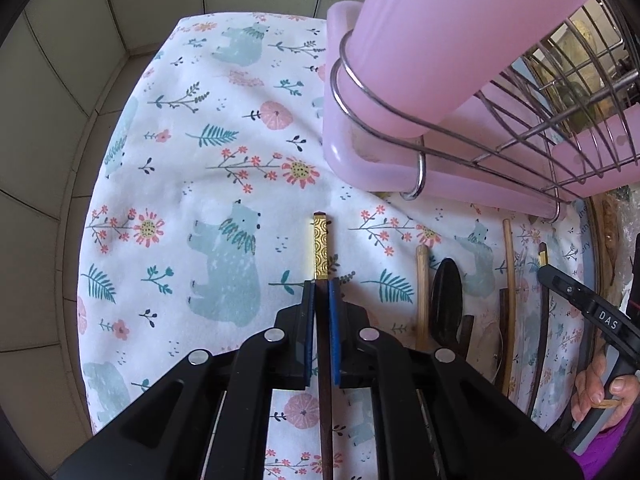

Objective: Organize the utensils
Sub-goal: 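Grasp the gold-patterned chopstick with the left gripper while the right grasps the dark chopstick, then lift both chopsticks and drop them into the pink cup of the holder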

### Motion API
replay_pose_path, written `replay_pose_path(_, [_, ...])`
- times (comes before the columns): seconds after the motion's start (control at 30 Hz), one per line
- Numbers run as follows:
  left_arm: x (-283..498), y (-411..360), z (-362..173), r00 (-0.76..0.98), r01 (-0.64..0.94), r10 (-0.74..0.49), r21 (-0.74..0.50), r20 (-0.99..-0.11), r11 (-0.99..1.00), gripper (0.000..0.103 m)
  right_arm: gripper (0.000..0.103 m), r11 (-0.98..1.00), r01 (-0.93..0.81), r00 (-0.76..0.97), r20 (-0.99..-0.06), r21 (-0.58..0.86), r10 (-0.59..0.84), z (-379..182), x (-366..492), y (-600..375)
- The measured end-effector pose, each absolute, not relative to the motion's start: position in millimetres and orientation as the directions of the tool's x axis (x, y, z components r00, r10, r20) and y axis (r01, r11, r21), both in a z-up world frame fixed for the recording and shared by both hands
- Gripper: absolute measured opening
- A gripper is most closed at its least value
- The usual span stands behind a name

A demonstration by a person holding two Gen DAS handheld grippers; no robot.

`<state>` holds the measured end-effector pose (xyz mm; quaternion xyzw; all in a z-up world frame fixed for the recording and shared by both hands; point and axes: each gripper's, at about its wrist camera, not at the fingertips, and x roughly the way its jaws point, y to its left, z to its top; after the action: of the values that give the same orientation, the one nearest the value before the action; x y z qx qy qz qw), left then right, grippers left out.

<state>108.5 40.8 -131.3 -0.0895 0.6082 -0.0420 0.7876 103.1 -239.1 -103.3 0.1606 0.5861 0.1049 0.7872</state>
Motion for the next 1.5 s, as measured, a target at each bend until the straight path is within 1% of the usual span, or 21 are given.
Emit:
replay_pose_path(0.17, [94,44,-119,0.302,-0.02,-0.207,-0.223,-0.931,0.975,0.006,0.008,0.897,0.008,0.355,-0.84,0.443,0.411,-86,89,-266])
replay_pose_path(0.3, [74,50,-90,0.4,0.002,-0.255,-0.277,-0.88,0.961,0.005,0.007,0.887,-0.031,0.44,-0.79,0.461,0.426,-60,73,-272])
replay_pose_path(0.43, [56,54,-52,0.53,0.03,-0.282,-0.315,-0.799,0.949,0.005,0.007,0.892,-0.086,0.557,-0.721,0.444,0.413,-20,55,-280])
replay_pose_path(0.53, [41,54,-21,0.625,0.046,-0.281,-0.325,-0.728,0.945,0.005,0.006,0.903,-0.118,0.642,-0.662,0.413,0.387,12,41,-285])
replay_pose_path(0.67, [29,54,16,0.728,0.067,-0.281,-0.344,-0.625,0.937,0.005,0.006,0.903,-0.15,0.738,-0.563,0.402,0.373,59,29,-293])
replay_pose_path(0.77, [23,56,57,0.799,0.097,-0.286,-0.356,-0.529,0.929,0.005,0.006,0.907,-0.172,0.807,-0.473,0.385,0.354,98,23,-298])
replay_pose_path(1.0, [29,57,131,0.88,0.149,-0.292,-0.366,-0.374,0.918,0.005,0.006,0.921,-0.206,0.905,-0.294,0.331,0.308,181,24,-309])
replay_pose_path(1.1, [35,59,159,0.912,0.149,-0.271,-0.368,-0.307,0.918,0.005,0.006,0.929,-0.206,0.939,-0.204,0.306,0.276,214,31,-312])
replay_pose_path(1.2, [46,62,181,0.935,0.142,-0.247,-0.372,-0.254,0.917,0.005,0.006,0.937,-0.2,0.959,-0.141,0.287,0.248,231,40,-312])
replay_pose_path(1.33, [75,66,194,0.944,0.119,-0.222,-0.378,-0.243,0.918,0.005,0.006,0.952,-0.176,0.973,-0.1,0.25,0.207,231,60,-309])
replay_pose_path(1.5, [99,62,188,0.944,0.096,-0.192,-0.335,-0.268,0.937,0.005,0.006,0.962,-0.152,0.978,-0.11,0.225,0.18,215,92,-302])
